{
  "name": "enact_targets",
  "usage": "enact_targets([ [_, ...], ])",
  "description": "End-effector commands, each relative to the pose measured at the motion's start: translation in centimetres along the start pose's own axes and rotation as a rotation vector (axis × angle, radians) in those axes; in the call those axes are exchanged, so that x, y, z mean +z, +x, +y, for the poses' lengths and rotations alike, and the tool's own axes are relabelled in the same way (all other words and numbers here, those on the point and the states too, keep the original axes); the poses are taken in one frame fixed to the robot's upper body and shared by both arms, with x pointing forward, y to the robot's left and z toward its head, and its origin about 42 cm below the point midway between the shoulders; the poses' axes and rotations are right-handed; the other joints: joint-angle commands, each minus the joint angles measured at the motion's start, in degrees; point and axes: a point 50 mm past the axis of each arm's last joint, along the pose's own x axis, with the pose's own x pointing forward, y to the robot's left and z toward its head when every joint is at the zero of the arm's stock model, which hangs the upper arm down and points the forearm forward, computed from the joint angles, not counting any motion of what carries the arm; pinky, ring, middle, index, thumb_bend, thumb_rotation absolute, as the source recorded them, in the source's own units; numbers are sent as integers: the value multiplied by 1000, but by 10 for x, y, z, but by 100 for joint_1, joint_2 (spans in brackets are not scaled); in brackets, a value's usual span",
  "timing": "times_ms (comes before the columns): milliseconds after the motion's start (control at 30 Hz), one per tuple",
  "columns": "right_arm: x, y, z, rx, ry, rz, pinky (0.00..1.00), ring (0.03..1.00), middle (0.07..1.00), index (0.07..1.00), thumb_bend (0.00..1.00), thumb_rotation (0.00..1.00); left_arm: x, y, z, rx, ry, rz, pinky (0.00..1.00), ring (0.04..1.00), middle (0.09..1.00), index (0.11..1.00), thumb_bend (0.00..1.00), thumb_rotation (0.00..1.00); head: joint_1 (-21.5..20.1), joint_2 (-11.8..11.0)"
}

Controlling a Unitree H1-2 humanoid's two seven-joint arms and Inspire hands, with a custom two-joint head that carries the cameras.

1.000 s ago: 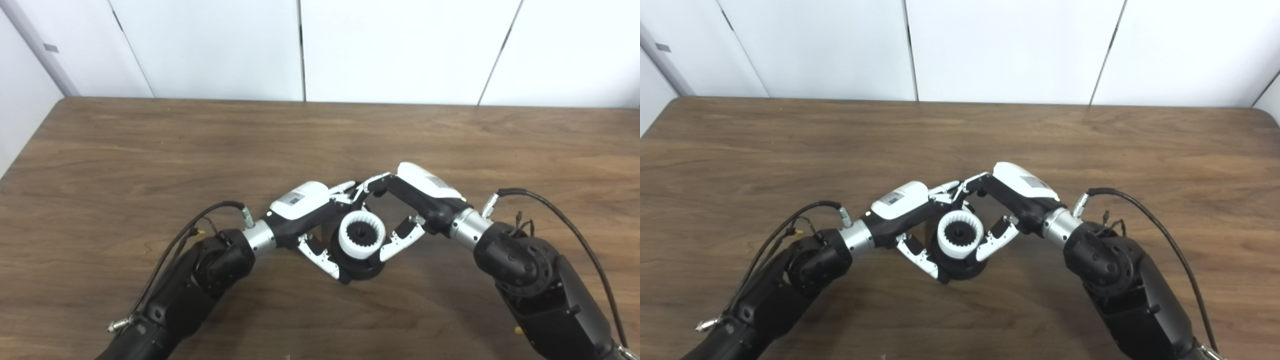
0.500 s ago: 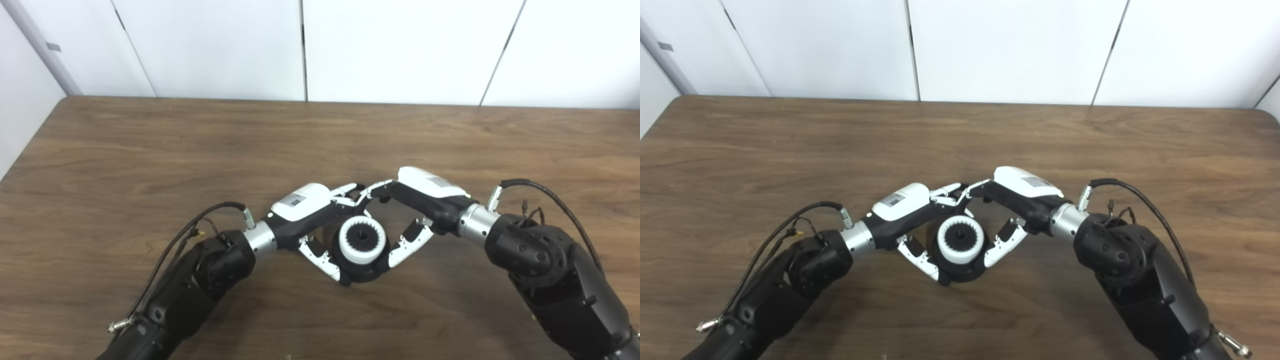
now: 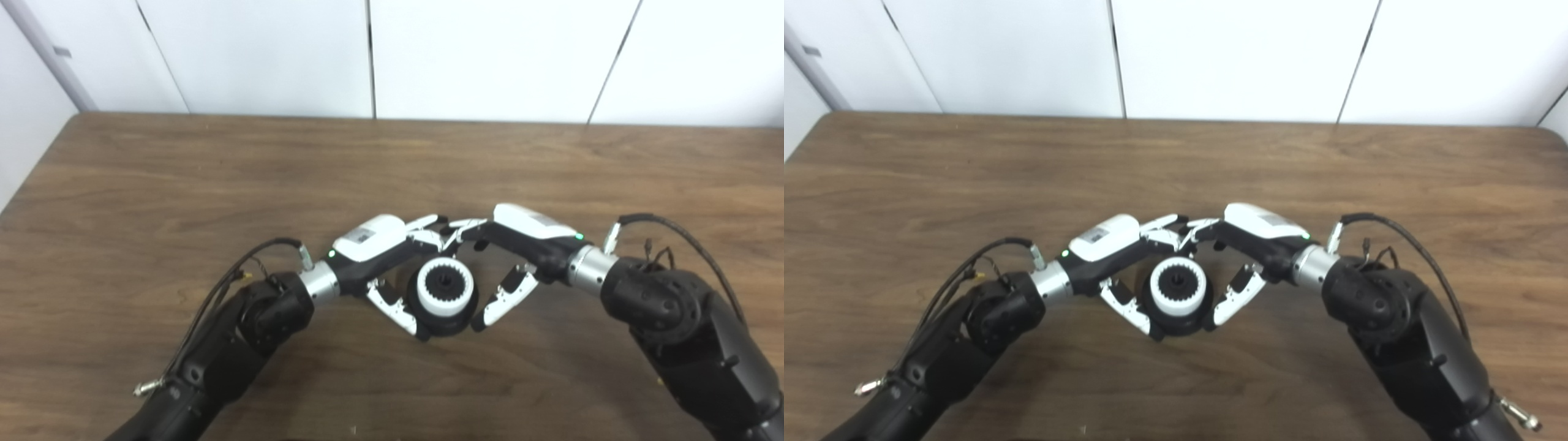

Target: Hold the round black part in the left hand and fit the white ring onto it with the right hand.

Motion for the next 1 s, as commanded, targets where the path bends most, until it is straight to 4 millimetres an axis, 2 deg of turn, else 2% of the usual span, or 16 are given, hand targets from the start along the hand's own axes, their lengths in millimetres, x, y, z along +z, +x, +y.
enact_targets([
  [0, 9, -6, -25, -64, -46, -23, 745, 854, 890, 866, 895, 211, -4, -3, -15, -91, -5, 25, 812, 990, 918, 483, 520, 77, 4, 2],
  [200, 7, -15, -47, -145, -43, -20, 710, 836, 879, 850, 881, 158, -5, -4, -15, -92, -4, 28, 840, 993, 918, 483, 520, 78, -20, -11],
  [367, -5, -22, -62, -195, -36, 15, 722, 847, 879, 847, 861, 126, -6, -4, -14, -91, -13, 27, 824, 992, 918, 482, 521, 77, -33, -18],
  [467, -10, -26, -66, -209, -35, 23, 708, 848, 877, 845, 861, 108, -5, -5, -14, -91, -16, 27, 851, 994, 916, 482, 521, 77, -36, -16],
  [733, -23, -33, -71, -245, -14, 43, 684, 854, 874, 834, 859, 83, -5, -5, -13, -94, -18, 29, 821, 990, 914, 482, 521, 75, -70, -27],
  [867, -29, -34, -67, -306, 8, 14, 661, 804, 832, 796, 854, 43, -6, -6, -13, -98, -16, 33, 827, 990, 914, 482, 521, 76, -108, -35],
  [967, -31, -34, -60, -350, 53, 20, 616, 754, 800, 760, 788, 6, -7, -7, -13, -97, -17, 32, 825, 995, 915, 483, 521, 76, -109, -40],
])
